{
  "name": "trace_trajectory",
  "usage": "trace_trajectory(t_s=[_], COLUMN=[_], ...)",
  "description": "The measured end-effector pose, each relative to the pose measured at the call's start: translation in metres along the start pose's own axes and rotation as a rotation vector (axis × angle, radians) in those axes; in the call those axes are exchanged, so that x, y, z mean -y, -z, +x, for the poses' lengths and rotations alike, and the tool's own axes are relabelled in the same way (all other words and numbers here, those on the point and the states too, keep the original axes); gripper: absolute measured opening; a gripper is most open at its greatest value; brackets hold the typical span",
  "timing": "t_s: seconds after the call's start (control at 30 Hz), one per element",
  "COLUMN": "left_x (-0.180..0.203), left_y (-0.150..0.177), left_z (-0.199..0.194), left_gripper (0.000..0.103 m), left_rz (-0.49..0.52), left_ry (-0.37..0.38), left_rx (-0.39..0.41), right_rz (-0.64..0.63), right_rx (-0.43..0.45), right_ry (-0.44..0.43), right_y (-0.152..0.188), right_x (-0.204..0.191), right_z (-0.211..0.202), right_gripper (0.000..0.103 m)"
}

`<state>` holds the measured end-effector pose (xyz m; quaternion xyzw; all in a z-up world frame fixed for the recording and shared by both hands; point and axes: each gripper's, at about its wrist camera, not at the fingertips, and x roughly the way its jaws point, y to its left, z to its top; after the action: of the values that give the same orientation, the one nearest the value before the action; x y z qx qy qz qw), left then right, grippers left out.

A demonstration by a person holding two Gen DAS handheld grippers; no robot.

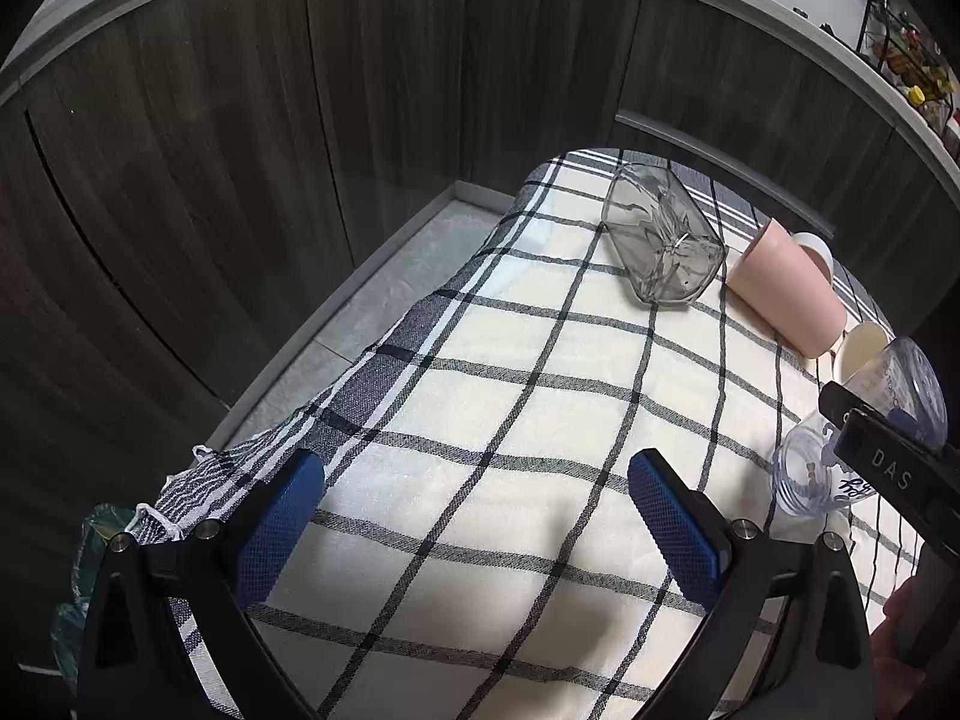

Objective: Flip cup upside down
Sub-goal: 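Rotate the right gripper to turn the clear cup rim-down, then lower the clear cup rim-down onto the cloth and open the right gripper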

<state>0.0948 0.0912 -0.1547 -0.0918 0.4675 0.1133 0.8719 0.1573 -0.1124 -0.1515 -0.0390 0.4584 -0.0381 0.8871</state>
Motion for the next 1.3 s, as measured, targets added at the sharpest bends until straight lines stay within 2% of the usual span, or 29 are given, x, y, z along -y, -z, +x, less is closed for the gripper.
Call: trace_trajectory(t_s=[0.13, 0.2, 0.3, 0.5, 0.63, 0.9, 1.13, 1.3], left_x=[-0.001, -0.002, -0.001, 0.000, 0.005, 0.029, 0.043, 0.050], left_y=[0.000, 0.000, 0.001, 0.003, 0.007, 0.019, 0.034, 0.043], left_z=[-0.001, -0.001, -0.003, -0.014, -0.025, -0.059, -0.086, -0.105], left_gripper=[0.103, 0.103, 0.103, 0.103, 0.103, 0.103, 0.103, 0.103], left_rz=[-0.005, -0.005, -0.001, 0.006, 0.022, 0.113, 0.171, 0.207], left_ry=[0.004, 0.007, 0.010, 0.031, 0.082, 0.140, 0.173, 0.191], left_rx=[0.004, 0.005, 0.013, 0.047, 0.078, 0.164, 0.215, 0.267], right_rz=[-0.010, -0.014, -0.019, 0.007, 0.058, 0.111, 0.119, 0.142], right_rx=[-0.004, -0.002, 0.014, 0.045, 0.082, 0.173, 0.296, 0.343], right_ry=[-0.002, -0.003, 0.002, 0.002, -0.024, -0.040, -0.012, 0.000], right_y=[0.000, 0.000, 0.001, 0.003, 0.012, 0.044, 0.070, 0.085], right_x=[-0.002, -0.003, -0.005, 0.005, 0.023, 0.053, 0.068, 0.078], right_z=[-0.001, -0.003, -0.008, -0.029, -0.053, -0.106, -0.152, -0.170], right_gripper=[0.077, 0.087, 0.092, 0.092, 0.093, 0.095, 0.098, 0.100])
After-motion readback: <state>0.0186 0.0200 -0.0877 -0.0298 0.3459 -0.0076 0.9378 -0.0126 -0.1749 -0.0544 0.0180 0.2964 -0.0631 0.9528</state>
